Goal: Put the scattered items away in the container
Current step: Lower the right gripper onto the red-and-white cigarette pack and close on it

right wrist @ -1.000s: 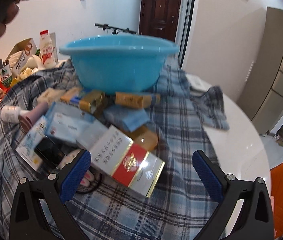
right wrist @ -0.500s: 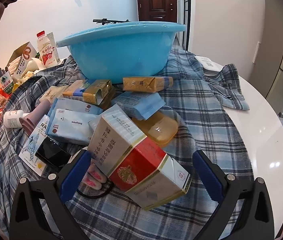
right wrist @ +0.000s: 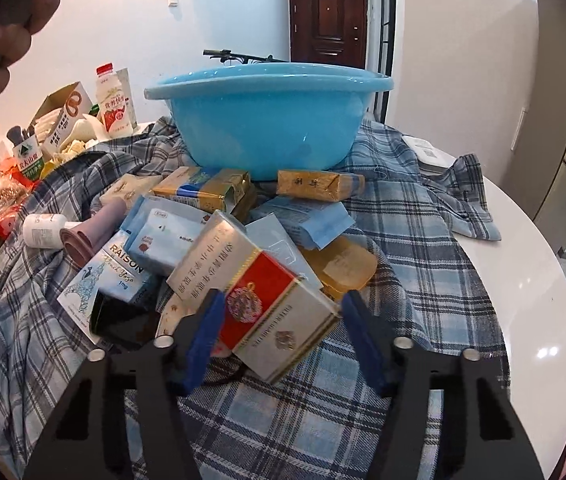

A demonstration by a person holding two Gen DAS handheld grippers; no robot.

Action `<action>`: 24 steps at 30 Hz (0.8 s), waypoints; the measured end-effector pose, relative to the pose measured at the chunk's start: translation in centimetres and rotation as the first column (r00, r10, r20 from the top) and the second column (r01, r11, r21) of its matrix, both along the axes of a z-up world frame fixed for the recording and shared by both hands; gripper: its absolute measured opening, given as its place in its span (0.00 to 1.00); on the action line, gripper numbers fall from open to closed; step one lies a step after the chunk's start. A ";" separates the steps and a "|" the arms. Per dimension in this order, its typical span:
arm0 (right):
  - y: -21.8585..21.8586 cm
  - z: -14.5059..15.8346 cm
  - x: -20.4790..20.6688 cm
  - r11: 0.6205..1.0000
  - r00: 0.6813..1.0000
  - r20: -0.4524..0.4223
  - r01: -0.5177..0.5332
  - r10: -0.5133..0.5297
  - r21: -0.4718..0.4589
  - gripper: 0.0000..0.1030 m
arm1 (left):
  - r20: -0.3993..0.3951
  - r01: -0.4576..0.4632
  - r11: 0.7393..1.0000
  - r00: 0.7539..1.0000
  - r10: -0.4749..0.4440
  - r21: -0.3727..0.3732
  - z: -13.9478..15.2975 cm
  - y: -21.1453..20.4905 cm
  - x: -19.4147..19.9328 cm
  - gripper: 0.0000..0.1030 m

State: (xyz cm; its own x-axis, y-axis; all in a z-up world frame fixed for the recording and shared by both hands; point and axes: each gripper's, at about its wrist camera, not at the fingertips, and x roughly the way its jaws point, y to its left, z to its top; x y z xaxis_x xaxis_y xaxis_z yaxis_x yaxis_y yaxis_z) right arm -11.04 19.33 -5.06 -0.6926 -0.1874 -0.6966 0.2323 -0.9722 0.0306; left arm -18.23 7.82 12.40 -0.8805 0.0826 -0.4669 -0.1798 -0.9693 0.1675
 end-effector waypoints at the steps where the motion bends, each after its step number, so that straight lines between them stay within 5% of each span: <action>1: 0.1 0.0 0.0 1.000 1.000 0.001 -0.004 0.004 -0.002 0.59 | -0.001 0.000 1.000 1.000 0.000 0.000 0.0 0.0 0.0 1.00; 6: -0.3 -0.7 -0.5 0.999 0.999 0.029 -0.025 0.024 0.046 0.95 | -0.001 0.000 1.000 1.000 0.000 -0.004 0.0 0.0 0.0 1.00; 14: -0.5 -2.0 -2.0 0.999 0.996 0.065 -0.052 0.053 -0.005 0.94 | 0.004 -0.003 1.000 1.000 0.003 -0.001 -0.1 -0.1 -0.2 1.00; 18: -0.6 -1.9 -2.0 0.997 0.995 0.071 -0.071 0.072 -0.026 0.74 | 0.011 -0.004 1.000 1.000 0.004 0.007 -0.1 -0.3 -0.5 1.00; 24: -1.2 -1.6 -1.3 0.998 0.996 0.053 -0.067 0.067 0.004 0.68 | 0.011 -0.002 1.000 1.000 0.002 0.003 -0.2 -0.3 -0.5 1.00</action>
